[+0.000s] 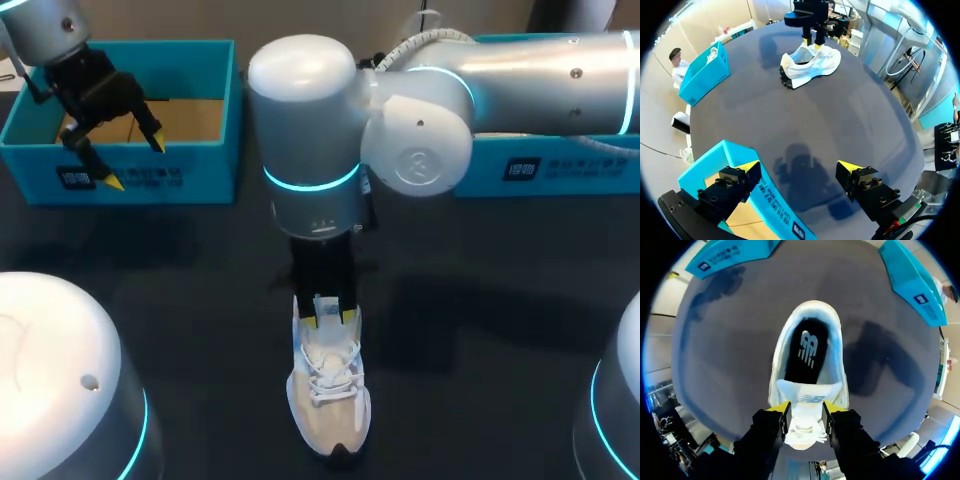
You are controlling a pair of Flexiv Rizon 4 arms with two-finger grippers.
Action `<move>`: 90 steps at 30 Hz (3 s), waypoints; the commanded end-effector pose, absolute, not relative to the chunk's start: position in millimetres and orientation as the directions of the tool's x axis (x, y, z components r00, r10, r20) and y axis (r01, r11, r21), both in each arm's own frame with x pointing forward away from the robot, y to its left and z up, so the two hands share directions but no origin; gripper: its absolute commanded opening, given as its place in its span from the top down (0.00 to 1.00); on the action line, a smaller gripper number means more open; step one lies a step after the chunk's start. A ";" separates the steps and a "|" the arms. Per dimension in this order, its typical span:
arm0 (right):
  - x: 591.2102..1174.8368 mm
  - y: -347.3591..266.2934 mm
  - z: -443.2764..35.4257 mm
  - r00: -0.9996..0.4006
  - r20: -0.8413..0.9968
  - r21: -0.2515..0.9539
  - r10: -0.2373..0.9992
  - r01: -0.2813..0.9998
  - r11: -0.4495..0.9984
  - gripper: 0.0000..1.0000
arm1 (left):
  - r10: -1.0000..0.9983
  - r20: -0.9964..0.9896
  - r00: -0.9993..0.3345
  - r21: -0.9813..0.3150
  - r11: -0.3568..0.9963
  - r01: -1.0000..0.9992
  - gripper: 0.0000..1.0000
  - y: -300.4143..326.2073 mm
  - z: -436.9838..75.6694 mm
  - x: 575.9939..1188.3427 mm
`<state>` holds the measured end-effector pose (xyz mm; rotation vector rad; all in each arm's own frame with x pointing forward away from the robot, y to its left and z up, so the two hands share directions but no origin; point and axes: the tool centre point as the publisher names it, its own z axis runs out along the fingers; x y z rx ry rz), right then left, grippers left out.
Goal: Take the shoe out of the shoebox, open the shoe tongue, remove and reinsert the insole, then place the shoe into the shoebox
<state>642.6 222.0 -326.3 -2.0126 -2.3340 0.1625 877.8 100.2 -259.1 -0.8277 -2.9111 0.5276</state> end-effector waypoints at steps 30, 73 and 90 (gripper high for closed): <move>653.5 212.6 -276.6 -0.504 -0.095 -0.081 0.858 0.863 0.498 0.62 | 0.523 -0.026 -0.852 -0.342 0.796 0.499 0.00 100.7 -259.2 877.7; 728.2 219.1 -288.1 -0.991 -0.133 -0.058 -0.019 -0.011 0.998 0.00 | 0.523 -0.026 -0.852 -0.342 0.796 0.499 0.00 100.7 -259.2 877.7; 762.0 210.4 -335.9 -0.991 -0.130 -0.051 -0.022 -0.016 0.999 0.00 | 0.523 -0.026 -0.852 -0.342 0.796 0.499 0.00 100.7 -259.2 877.7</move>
